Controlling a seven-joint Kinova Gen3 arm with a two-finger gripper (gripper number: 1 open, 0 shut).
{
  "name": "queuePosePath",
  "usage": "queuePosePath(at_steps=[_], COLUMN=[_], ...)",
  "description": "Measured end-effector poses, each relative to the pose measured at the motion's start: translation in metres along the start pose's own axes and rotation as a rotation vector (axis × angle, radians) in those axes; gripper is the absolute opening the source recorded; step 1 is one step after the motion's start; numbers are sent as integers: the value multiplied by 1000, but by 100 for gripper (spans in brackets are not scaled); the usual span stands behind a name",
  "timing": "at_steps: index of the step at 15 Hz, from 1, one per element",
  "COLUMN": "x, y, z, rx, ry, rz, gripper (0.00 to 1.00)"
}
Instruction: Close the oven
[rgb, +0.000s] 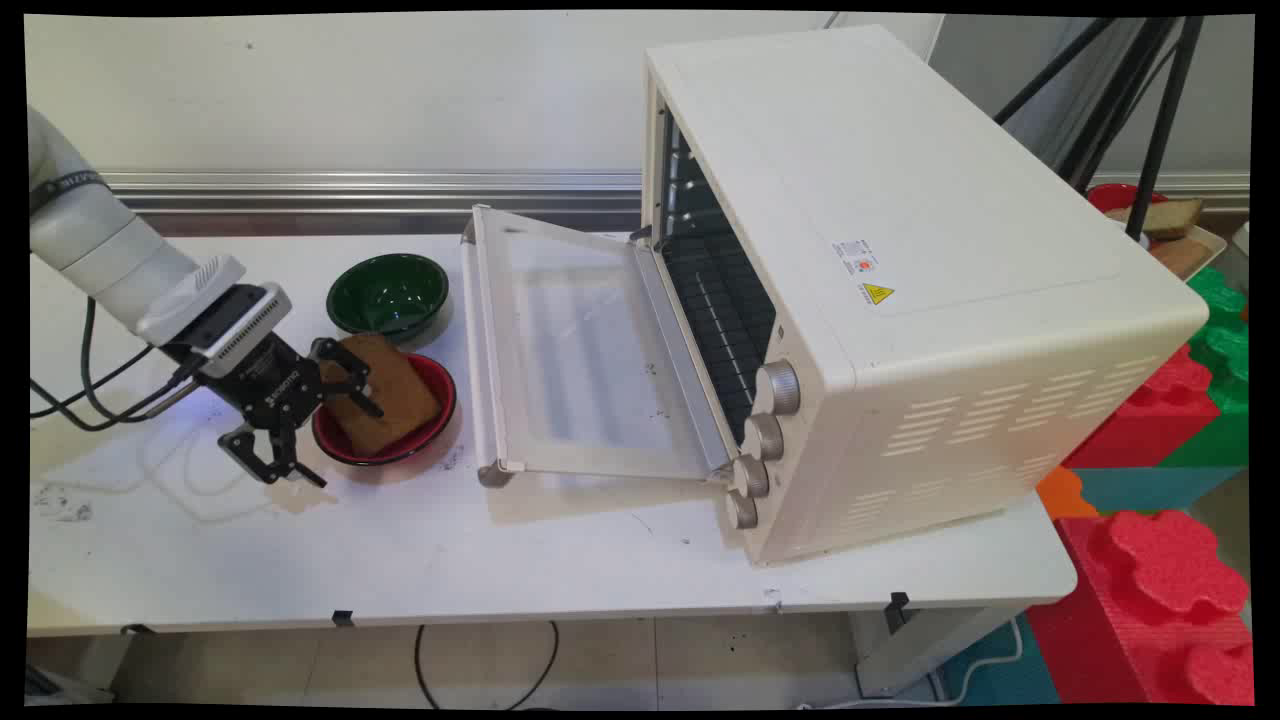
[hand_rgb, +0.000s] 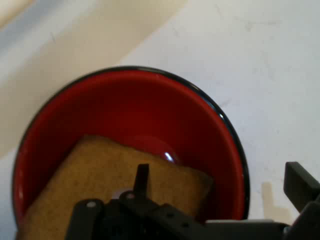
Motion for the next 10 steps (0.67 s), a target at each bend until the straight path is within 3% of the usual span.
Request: queuePosePath(at_steps=[4, 10], x=[8, 21], y=[-8, -29], z=[-13, -38], rx=[25, 85], ry=[30, 86], rz=[-27, -138], gripper=[100, 100])
